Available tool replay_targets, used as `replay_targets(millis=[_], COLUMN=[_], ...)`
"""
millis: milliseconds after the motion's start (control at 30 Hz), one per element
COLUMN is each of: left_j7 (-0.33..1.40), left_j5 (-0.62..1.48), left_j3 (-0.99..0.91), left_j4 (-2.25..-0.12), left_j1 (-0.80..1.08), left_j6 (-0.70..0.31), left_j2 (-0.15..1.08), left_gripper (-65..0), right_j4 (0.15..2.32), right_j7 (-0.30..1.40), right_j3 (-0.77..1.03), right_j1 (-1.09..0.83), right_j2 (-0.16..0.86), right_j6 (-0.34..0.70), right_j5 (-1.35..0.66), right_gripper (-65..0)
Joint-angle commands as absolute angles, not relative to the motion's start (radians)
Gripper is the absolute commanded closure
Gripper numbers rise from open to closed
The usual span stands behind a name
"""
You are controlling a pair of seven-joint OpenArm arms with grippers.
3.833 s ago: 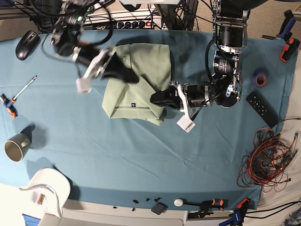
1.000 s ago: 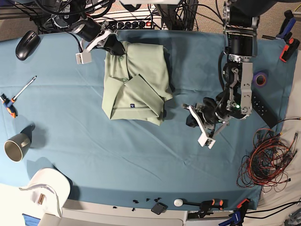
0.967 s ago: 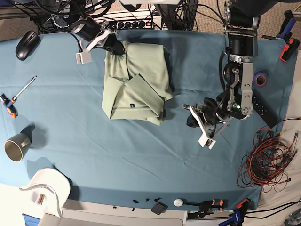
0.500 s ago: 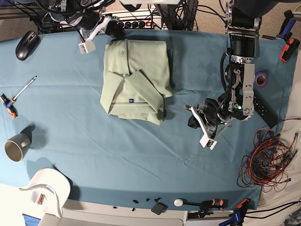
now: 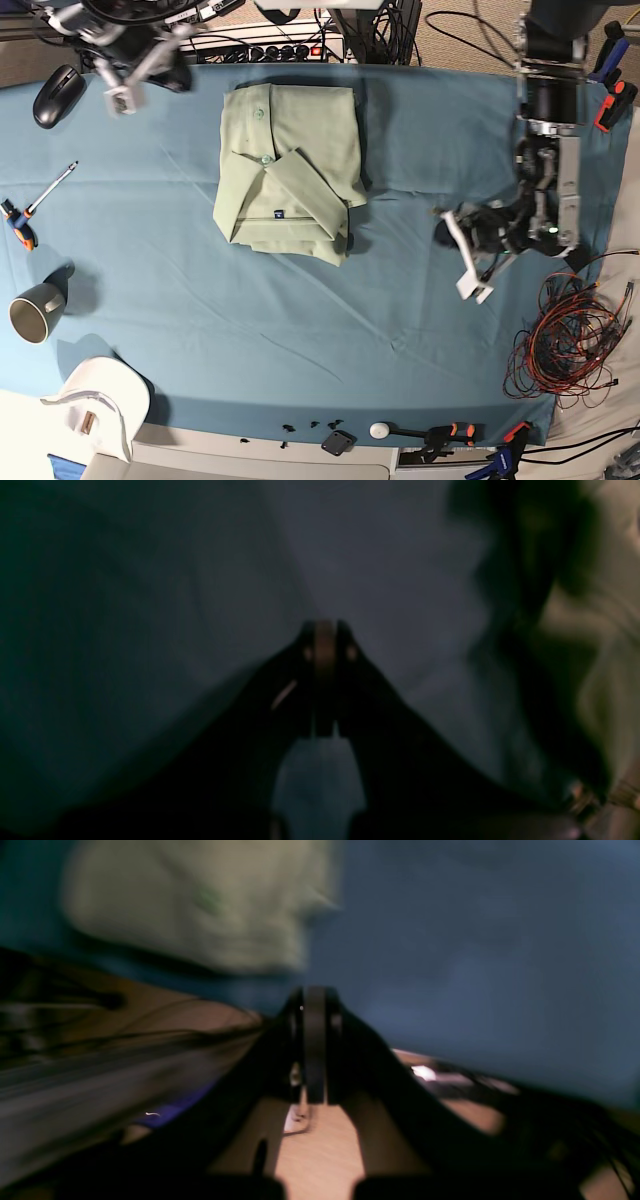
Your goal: Fold the T-shirt properly
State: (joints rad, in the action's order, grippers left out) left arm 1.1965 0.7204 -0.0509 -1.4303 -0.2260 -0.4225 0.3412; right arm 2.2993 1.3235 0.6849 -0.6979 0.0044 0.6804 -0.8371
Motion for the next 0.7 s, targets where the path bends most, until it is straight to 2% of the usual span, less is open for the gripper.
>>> replay_targets(millis=[0,167,300,367,533,667], left_j7=[1.207,1.313,1.396,1.396,1.396,1.396], left_j5=[0.78,1.042,1.364,1.484,1.484,1.484], left_j3=[-0.067,-0.166,-0.284,-0.352,-0.53,-0.602], left_j4=[-1.46,-1.507,-1.533,-1.542,-1.557,-1.557], left_j1=[-0.225,-0.076,0.091,0.182,0.41,0.564], left_j6=[-0.449,-0.576,-0.686,-0.698,-0.698,-0.698], left_j2=[0.364,0.443,0.489,0.503,0.507,0.503], left_gripper=[0.0,0.0,0.0,0.0,0.0,0.0], right_j4=[2.317,2.315,2.315,2.315,2.282,2.179], right_j7=[1.304,1.304,1.305,1.306,1.287,1.248], right_j3=[0.723,0.851,0.865,0.865,0.865,0.865], right_j1=[-0.719,-0.786,-0.821,-0.827,-0.829,-0.828], right_j2=[0.026,0.086,0.105,0.105,0.105,0.105], right_j6=[0.682,0.682,0.685,0.685,0.685,0.685], right_j5=[-0.852,-0.882,-0.882,-0.882,-0.882,-0.915], right_gripper=[0.0,0.0,0.0,0.0,0.0,0.0])
